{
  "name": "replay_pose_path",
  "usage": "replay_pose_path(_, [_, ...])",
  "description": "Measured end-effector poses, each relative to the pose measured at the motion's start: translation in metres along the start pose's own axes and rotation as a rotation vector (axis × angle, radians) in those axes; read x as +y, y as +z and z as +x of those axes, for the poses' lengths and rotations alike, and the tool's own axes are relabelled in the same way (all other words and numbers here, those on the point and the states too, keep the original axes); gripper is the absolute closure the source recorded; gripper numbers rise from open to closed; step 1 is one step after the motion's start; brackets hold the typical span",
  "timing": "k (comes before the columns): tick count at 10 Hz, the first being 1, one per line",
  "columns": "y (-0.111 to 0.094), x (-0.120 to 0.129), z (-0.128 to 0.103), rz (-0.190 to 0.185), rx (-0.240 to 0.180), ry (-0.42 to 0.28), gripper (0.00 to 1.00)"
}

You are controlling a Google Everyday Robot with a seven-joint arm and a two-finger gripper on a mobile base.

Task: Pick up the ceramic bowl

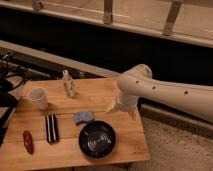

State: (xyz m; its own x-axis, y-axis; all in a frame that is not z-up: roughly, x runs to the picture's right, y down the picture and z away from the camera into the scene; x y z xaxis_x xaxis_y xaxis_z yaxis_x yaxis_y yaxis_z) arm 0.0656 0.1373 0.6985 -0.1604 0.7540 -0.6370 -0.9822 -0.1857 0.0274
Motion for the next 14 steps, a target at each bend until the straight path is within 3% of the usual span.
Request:
replay_pose_path(2, [0.015,0.008,0.004,0.017,0.007,-0.032,0.2])
replay_pose_path(4, [0.016,0.009,0.001,0.034,0.005,-0.058,0.2])
replay_pose_path(14, [0.059,0.026,0.012,0.096,0.081,-0.138,0.2])
